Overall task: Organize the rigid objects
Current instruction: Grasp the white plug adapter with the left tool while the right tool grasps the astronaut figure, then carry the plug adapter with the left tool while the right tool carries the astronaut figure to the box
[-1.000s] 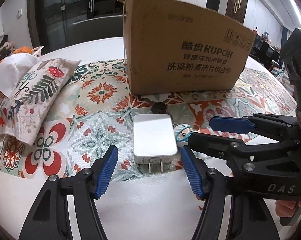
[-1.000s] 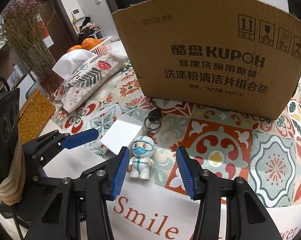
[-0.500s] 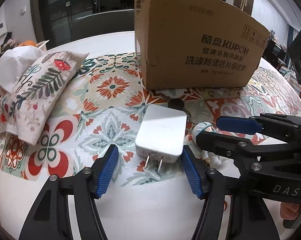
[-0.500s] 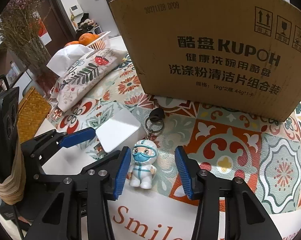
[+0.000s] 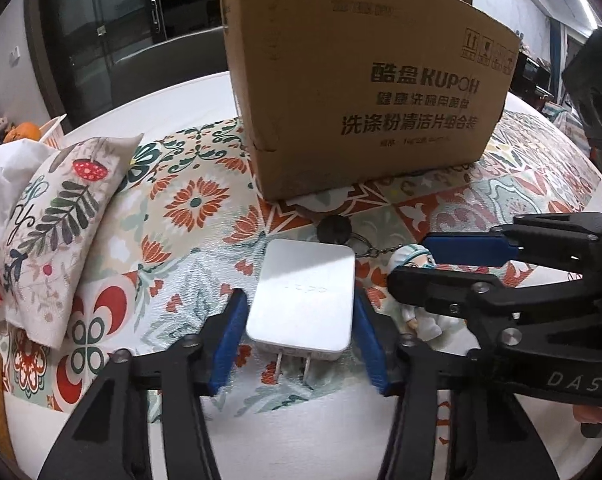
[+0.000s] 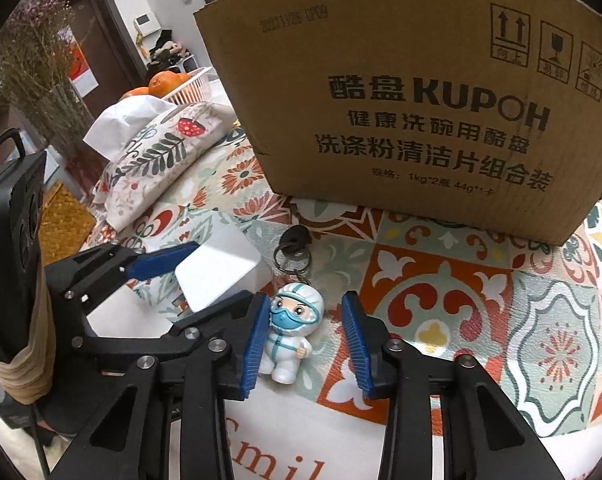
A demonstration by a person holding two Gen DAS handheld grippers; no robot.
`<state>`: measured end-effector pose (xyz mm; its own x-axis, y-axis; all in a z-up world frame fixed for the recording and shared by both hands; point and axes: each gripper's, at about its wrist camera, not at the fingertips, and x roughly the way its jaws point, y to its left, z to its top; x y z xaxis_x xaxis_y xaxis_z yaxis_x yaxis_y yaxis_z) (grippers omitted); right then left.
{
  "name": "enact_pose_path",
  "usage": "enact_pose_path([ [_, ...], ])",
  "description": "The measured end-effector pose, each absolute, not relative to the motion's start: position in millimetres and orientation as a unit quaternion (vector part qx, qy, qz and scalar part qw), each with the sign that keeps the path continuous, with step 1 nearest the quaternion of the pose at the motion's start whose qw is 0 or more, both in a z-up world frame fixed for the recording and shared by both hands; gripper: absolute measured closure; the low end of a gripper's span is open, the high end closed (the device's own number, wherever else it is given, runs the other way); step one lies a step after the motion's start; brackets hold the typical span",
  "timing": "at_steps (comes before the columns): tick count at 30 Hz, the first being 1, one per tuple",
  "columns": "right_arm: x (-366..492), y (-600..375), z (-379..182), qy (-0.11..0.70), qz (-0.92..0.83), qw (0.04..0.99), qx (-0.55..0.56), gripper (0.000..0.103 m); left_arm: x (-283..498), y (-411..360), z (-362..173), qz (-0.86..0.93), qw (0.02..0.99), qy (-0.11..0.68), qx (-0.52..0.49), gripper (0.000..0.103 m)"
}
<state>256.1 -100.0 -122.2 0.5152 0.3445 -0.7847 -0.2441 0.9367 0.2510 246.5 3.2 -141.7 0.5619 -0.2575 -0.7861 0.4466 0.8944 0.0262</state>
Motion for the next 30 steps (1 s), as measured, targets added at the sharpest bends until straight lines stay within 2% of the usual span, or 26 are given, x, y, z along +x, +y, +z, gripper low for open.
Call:
enact_pose_path([
  [6, 259, -100, -126, 0.472, 0.174, 0.862, 0.065, 0.073, 245, 7, -141, -0.191, 0.878, 0.425, 0.108, 0.056],
  [13, 249, -91, -123, 0.464, 0.163, 0.87, 0.016, 0.074, 241, 19, -134, -0.168, 0.884, 0.432, 0.063, 0.059],
  [30, 232, -111, -94, 0.434, 0.135, 0.889, 0.058, 0.074, 224, 21, -104, -0.158, 0.897, 0.413, 0.009, 0.059],
])
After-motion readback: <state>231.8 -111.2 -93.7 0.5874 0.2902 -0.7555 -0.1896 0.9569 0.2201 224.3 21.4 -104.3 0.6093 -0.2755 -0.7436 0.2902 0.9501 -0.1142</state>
